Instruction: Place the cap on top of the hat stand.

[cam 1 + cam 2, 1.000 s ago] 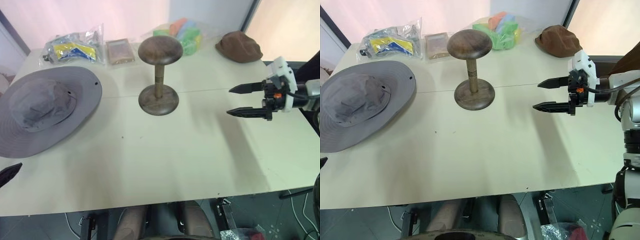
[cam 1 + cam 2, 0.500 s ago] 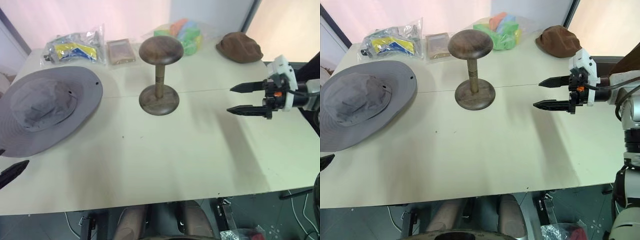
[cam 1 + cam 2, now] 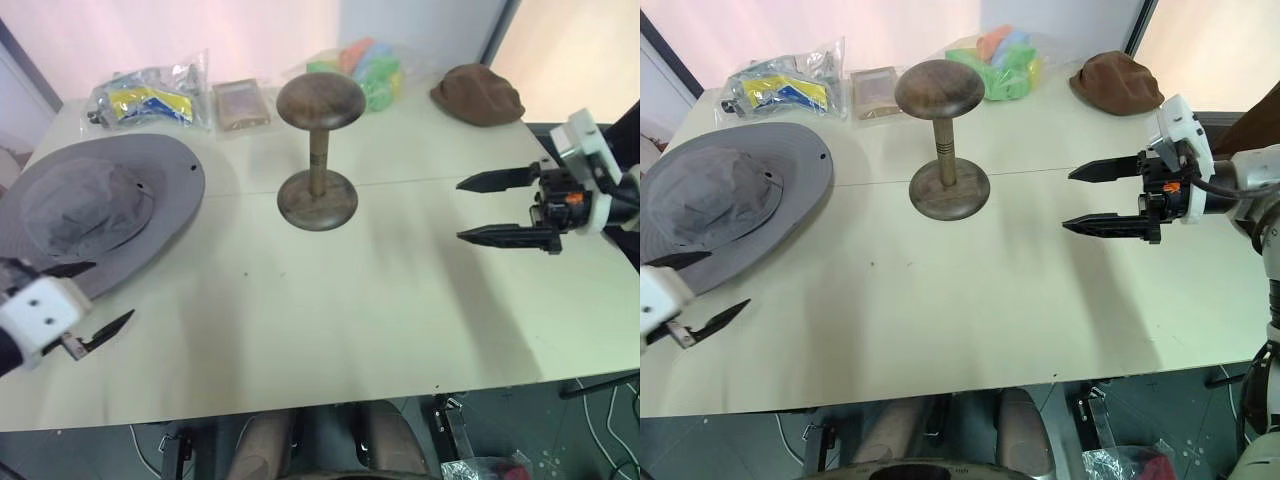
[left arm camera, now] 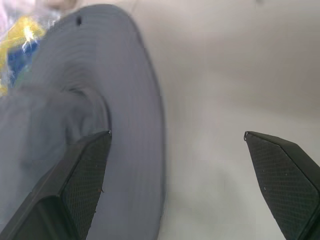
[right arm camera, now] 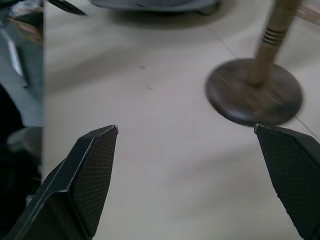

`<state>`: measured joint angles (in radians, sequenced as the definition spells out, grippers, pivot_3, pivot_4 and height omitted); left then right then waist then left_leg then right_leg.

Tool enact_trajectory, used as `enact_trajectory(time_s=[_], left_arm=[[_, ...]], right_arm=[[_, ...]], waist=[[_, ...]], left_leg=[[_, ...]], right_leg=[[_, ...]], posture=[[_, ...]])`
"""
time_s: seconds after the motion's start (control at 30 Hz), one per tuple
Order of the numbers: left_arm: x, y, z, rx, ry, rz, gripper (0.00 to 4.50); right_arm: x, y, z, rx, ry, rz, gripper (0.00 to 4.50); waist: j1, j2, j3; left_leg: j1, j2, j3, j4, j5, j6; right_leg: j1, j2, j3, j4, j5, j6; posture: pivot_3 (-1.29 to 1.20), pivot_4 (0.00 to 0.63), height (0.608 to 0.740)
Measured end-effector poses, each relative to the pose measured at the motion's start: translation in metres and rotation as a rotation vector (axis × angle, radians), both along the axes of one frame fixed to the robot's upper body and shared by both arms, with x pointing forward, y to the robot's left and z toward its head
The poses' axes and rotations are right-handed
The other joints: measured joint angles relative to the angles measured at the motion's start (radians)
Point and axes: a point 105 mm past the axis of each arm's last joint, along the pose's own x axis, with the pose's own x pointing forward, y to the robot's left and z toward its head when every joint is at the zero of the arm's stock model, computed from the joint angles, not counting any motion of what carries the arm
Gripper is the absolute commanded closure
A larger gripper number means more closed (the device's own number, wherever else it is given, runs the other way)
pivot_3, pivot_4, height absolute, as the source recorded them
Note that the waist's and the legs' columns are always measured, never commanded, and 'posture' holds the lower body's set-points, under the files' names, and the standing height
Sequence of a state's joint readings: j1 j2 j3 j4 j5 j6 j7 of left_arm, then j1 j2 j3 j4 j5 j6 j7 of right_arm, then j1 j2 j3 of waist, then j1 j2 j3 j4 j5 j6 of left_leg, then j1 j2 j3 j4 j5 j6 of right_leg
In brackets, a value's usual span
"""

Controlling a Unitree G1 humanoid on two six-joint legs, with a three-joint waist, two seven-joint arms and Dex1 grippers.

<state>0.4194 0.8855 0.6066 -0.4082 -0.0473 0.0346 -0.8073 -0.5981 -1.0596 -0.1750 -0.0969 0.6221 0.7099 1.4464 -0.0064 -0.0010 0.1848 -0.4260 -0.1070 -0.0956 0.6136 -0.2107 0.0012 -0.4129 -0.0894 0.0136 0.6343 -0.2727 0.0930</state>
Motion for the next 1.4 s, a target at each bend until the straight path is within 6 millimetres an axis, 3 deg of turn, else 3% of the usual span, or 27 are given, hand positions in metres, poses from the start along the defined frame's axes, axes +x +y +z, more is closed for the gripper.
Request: enact_trajectory(time_s=[0.17, 0.27, 0.53, 0.67, 0.77, 1.0, 1.07, 1.13, 1.23, 1.3, 1.4], left_arm=[[0.025, 0.009, -0.016, 0.116, -0.073, 0.056, 0.00], [0.041, 0.004, -0.022, 0.146, -0.151, 0.090, 0.00], [0.067, 0.005, -0.053, 0.158, -0.181, 0.267, 0.00], [0.078, 0.010, -0.053, 0.158, -0.203, 0.326, 0.00], [0.085, 0.013, -0.052, 0.156, -0.213, 0.343, 0.84], [0.100, 0.016, -0.041, 0.136, -0.245, 0.346, 4.44], [0.103, 0.018, -0.038, 0.134, -0.252, 0.347, 4.44], [0.111, 0.020, -0.028, 0.121, -0.273, 0.354, 4.44], [0.130, 0.011, 0.002, -0.007, -0.313, 0.345, 4.44], [0.145, -0.001, 0.037, -0.102, -0.366, 0.318, 4.44], [0.154, -0.012, 0.096, -0.109, -0.487, 0.253, 4.44]], right_arm=[[-0.025, 0.017, 0.009, 0.024, 0.002, 0.070, 0.04], [-0.034, 0.023, 0.016, 0.040, -0.017, 0.079, 0.04], [-0.038, 0.024, 0.019, 0.062, -0.013, 0.029, 0.04], [-0.041, 0.025, 0.024, 0.077, -0.027, 0.015, 0.04], [-0.041, 0.024, 0.027, 0.087, -0.035, -0.001, 0.00], [-0.041, 0.020, 0.028, 0.100, -0.049, -0.056, 0.00], [-0.041, 0.018, 0.029, 0.112, -0.046, -0.076, 0.00], [-0.040, 0.016, 0.032, 0.129, -0.041, -0.104, 0.00], [-0.041, 0.011, 0.037, 0.138, -0.068, -0.137, 0.00], [-0.037, 0.007, 0.039, 0.129, -0.112, -0.179, 0.00], [-0.028, -0.003, 0.041, 0.114, -0.175, -0.255, 0.00]], waist=[[0.005, 0.000, 0.000], [0.011, -0.001, -0.001], [0.021, -0.001, -0.001], [0.021, -0.001, -0.002], [0.021, -0.001, -0.002], [0.022, -0.001, -0.002], [0.021, -0.001, -0.002], [0.022, -0.001, -0.002], [0.034, -0.002, -0.002], [0.044, -0.003, -0.001], [0.046, -0.004, -0.001]], left_leg=[[0.000, 0.000, 0.003, 0.001, 0.000, 0.000], [0.000, 0.001, 0.005, 0.002, 0.000, 0.000], [0.000, 0.001, 0.007, 0.003, 0.000, 0.001], [0.000, 0.001, 0.007, 0.003, 0.000, 0.001], [0.000, 0.001, 0.007, 0.004, 0.001, 0.001], [0.000, 0.001, 0.007, 0.004, 0.002, 0.003], [0.000, 0.001, 0.007, 0.004, 0.002, 0.003], [0.000, 0.001, 0.007, 0.004, 0.002, 0.003], [-0.001, 0.001, 0.007, 0.008, 0.002, 0.003], [-0.002, 0.001, 0.007, 0.011, 0.002, 0.004], [-0.003, 0.001, 0.008, 0.014, 0.000, 0.005]], right_leg=[[0.000, 0.000, 0.002, 0.000, 0.002, 0.003], [0.000, 0.000, 0.003, 0.000, 0.006, 0.007], [-0.001, 0.000, 0.004, 0.000, 0.010, 0.011], [-0.001, 0.000, 0.004, 0.000, 0.011, 0.011], [-0.001, 0.000, 0.004, 0.000, 0.011, 0.011], [-0.001, 0.000, 0.005, 0.000, 0.011, 0.012], [-0.001, 0.000, 0.005, 0.000, 0.011, 0.012], [0.000, 0.000, 0.004, 0.000, 0.011, 0.012], [0.000, 0.000, 0.004, 0.000, 0.012, 0.013], [0.000, 0.001, 0.003, 0.000, 0.013, 0.014], [0.001, 0.001, 0.004, 0.000, 0.013, 0.015]], posture=[[0.00, 0.150, 0.735], [0.00, 0.150, 0.735], [0.00, 0.150, 0.735], [0.00, 0.150, 0.735], [0.00, 0.150, 0.735], [0.00, 0.150, 0.735], [0.00, 0.150, 0.735], [0.00, 0.150, 0.735], [0.00, 0.150, 0.735], [0.00, 0.150, 0.735], [0.00, 0.150, 0.735]])
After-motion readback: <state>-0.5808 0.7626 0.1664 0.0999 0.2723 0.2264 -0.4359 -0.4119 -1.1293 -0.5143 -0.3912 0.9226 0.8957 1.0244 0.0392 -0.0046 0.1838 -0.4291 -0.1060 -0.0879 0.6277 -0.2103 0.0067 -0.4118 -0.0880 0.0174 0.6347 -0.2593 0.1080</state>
